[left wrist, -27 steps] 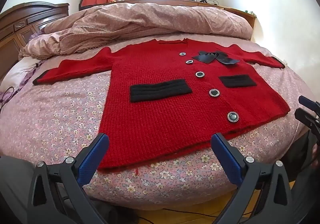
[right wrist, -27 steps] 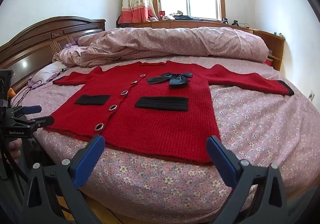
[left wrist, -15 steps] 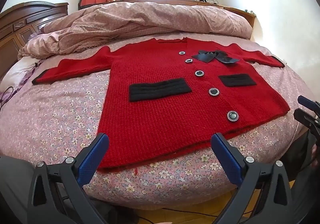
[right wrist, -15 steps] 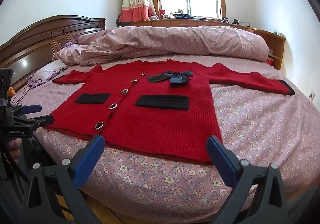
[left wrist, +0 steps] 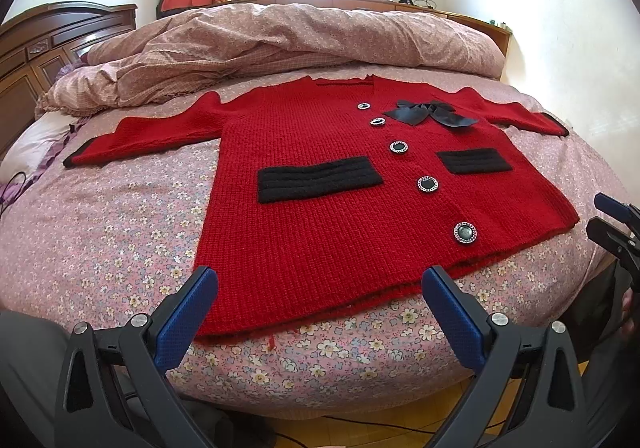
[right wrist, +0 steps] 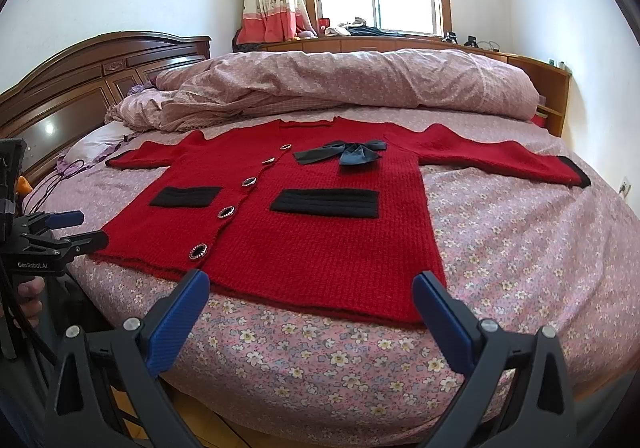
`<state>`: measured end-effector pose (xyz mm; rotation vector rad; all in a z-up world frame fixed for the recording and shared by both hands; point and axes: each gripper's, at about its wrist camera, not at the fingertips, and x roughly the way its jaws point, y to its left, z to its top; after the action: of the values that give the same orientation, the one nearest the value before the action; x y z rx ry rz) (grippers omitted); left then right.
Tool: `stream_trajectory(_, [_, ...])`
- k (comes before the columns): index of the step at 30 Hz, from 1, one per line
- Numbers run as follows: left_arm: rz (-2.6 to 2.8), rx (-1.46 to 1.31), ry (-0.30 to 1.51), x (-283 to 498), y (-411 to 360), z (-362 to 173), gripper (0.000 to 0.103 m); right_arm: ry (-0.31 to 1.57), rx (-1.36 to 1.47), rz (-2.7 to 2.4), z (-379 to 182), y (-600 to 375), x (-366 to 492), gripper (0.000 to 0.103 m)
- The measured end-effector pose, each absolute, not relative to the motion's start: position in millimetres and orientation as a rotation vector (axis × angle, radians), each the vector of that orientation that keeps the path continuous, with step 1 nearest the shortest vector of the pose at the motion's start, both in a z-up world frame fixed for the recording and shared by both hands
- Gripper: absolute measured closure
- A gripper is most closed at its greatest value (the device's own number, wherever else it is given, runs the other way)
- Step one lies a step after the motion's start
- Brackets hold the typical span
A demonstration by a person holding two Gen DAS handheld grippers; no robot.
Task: Fold small clothes
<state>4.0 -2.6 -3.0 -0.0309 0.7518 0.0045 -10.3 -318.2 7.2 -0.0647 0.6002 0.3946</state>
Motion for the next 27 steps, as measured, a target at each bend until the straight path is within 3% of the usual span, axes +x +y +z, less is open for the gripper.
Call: stream_trajectory(27, [0.003, -0.033, 0.754, 1.7, -0.9, -2.4, 0.004, 0.601, -0.059, 0.397, 6.9, -319.3, -10.3, 0.0])
